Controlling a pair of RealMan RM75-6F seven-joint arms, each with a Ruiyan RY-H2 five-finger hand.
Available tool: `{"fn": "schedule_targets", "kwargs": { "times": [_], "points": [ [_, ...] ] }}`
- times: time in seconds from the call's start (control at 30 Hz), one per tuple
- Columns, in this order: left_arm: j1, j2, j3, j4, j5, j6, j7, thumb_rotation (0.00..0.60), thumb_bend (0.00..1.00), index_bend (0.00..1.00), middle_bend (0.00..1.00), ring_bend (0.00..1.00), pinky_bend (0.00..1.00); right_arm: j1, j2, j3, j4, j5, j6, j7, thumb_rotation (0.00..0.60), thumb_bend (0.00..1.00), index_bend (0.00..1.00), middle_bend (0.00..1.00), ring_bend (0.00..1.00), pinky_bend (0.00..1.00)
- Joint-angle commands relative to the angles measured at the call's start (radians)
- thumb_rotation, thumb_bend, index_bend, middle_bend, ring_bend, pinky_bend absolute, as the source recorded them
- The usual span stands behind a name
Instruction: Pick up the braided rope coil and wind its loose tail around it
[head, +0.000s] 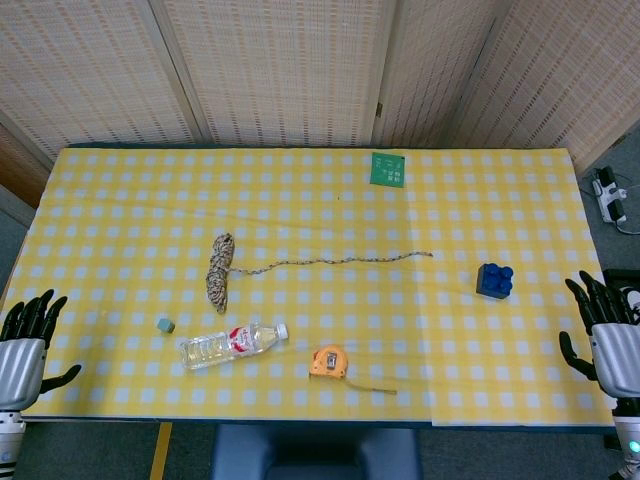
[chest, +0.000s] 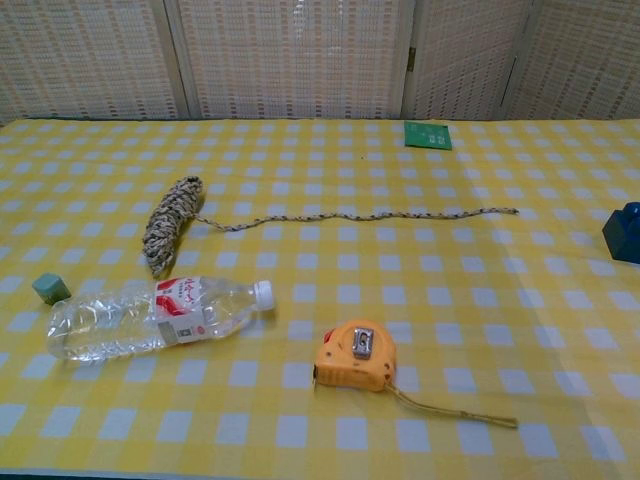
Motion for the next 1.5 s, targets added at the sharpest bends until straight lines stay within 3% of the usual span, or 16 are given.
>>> {"fn": "schedule_targets", "kwargs": {
  "times": [0.03,0.73,1.1,1.5],
  "points": [
    [-0.003,-0.004,0.0,0.002,-0.008,-0.008,0.006,0.6,0.14,0.03,0.0,0.0,0.0,0.002,0.0,-0.001,-0.002,0.0,-0.005,-0.002,0.6,0.51,0.0,0.0,0.05,0.0],
    [-0.028,0.023,-0.009,-0.04,0.029,-0.01,-0.002,0.6,0.14,0.07,0.03,0.03,0.0,-0.027,-0.012,0.001,0.025,-0.005,0.045,0.052,0.6,0.51,0.0,0.0,0.06,0.0],
    [-0.204,0.07,-0.084,-0.094,0.017,-0.209,-0.048,0.6,0.14,0.1,0.06,0.08,0.0,-0.024,-0.005,0.005,0.027,-0.02,0.051,0.063,0.6,0.51,0.0,0.0,0.06,0.0],
    [-0.487,-0.061,-0.216,-0.079,-0.216,-0.517,0.044,0.6,0.14,0.1,0.08,0.09,0.01,-0.014,0.015,0.007,0.006,-0.032,0.046,0.047,0.6,0.51,0.0,0.0,0.06,0.0]
  ]
}}
